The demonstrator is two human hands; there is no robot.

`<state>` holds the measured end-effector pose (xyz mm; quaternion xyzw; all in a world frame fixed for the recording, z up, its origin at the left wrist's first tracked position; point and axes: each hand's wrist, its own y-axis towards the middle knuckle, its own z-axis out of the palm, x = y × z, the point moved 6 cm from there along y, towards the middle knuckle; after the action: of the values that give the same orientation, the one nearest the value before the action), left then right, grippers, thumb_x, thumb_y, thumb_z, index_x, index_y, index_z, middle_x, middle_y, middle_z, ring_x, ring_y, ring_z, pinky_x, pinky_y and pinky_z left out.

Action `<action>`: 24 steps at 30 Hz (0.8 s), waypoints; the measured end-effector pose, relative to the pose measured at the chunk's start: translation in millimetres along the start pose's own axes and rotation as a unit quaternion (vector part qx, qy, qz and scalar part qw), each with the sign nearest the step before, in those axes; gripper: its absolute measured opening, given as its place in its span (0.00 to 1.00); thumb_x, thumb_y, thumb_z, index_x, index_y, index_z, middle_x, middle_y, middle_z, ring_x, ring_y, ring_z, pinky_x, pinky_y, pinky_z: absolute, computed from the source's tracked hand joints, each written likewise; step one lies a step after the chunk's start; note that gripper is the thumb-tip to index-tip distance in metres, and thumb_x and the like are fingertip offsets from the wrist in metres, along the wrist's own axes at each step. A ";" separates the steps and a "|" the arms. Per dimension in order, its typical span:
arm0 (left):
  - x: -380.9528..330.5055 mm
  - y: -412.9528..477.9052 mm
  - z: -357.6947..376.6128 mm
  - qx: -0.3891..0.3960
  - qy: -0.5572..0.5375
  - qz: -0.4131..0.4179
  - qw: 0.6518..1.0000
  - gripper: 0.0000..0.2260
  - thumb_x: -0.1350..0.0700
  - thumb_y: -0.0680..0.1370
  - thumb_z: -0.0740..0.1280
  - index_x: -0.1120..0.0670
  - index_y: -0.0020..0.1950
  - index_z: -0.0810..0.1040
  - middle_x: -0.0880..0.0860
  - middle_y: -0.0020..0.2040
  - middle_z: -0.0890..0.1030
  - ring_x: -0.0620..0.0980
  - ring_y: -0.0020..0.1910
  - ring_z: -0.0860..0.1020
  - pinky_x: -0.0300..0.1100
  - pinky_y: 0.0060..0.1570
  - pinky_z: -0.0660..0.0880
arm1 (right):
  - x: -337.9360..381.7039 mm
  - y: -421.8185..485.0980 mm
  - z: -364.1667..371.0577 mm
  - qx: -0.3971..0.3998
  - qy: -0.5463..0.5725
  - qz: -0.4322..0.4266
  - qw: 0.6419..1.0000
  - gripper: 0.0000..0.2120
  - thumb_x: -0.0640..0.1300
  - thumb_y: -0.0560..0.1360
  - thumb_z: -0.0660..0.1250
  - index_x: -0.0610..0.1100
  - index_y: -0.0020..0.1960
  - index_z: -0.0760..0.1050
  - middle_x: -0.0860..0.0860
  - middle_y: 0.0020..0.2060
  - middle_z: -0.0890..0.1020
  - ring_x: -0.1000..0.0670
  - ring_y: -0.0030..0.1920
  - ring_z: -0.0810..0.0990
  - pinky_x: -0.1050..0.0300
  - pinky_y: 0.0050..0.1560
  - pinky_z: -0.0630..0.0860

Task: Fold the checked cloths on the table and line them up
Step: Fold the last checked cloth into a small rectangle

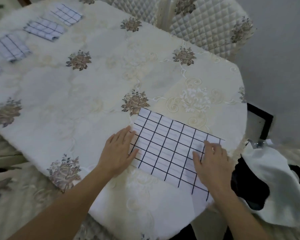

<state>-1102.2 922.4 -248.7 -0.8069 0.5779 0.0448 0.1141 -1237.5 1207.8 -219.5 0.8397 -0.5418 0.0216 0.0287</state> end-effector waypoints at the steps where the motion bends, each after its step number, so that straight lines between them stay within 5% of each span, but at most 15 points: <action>1: 1.0 -2.7 -6.5 -0.030 -0.012 -0.042 0.999 0.28 0.40 0.79 0.52 0.52 0.75 0.67 0.53 0.75 0.67 0.53 0.73 0.67 0.52 0.68 0.67 | 9.6 22.6 -1.9 -0.017 0.020 -0.053 0.998 0.20 0.53 0.78 0.65 0.41 0.64 0.75 0.42 0.54 0.78 0.39 0.52 0.77 0.43 0.49 0.74; 5: 5.0 -11.0 -17.4 -0.092 -0.039 -0.198 0.975 0.18 0.45 0.78 0.65 0.55 0.62 0.77 0.55 0.58 0.76 0.57 0.54 0.76 0.52 0.49 0.74 | 69.3 95.9 0.9 0.028 0.081 -0.273 0.958 0.15 0.43 0.73 0.73 0.41 0.59 0.79 0.44 0.50 0.79 0.40 0.46 0.79 0.44 0.45 0.76; 12: -5.3 -16.0 -18.0 -0.076 -0.084 -0.327 0.938 0.18 0.44 0.78 0.67 0.53 0.64 0.76 0.53 0.57 0.76 0.56 0.55 0.76 0.51 0.51 0.73 | 176.4 153.8 2.5 0.173 0.004 -0.544 0.821 0.19 0.49 0.78 0.67 0.47 0.68 0.73 0.48 0.62 0.75 0.43 0.62 0.73 0.46 0.59 0.70; 19: -3.7 -10.9 -11.9 -0.061 -0.098 -0.376 0.919 0.19 0.41 0.78 0.66 0.50 0.64 0.73 0.49 0.57 0.75 0.53 0.56 0.74 0.49 0.54 0.72 | 255.4 152.6 13.1 0.237 -0.089 -0.678 0.690 0.21 0.54 0.75 0.71 0.52 0.66 0.73 0.52 0.57 0.75 0.48 0.59 0.74 0.49 0.57 0.73; 24: -6.6 -11.3 -6.6 -0.071 -0.122 -0.386 0.911 0.18 0.43 0.77 0.69 0.51 0.61 0.73 0.50 0.53 0.76 0.53 0.52 0.74 0.49 0.51 0.73 | 269.1 151.7 25.5 0.277 -0.121 -0.694 0.653 0.22 0.56 0.71 0.75 0.52 0.60 0.72 0.54 0.51 0.76 0.49 0.54 0.74 0.47 0.53 0.75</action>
<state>-1094.1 930.4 -239.4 -0.9613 0.1979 0.1364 0.1345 -1264.7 899.0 -223.1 0.9350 0.2320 0.0426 -0.2649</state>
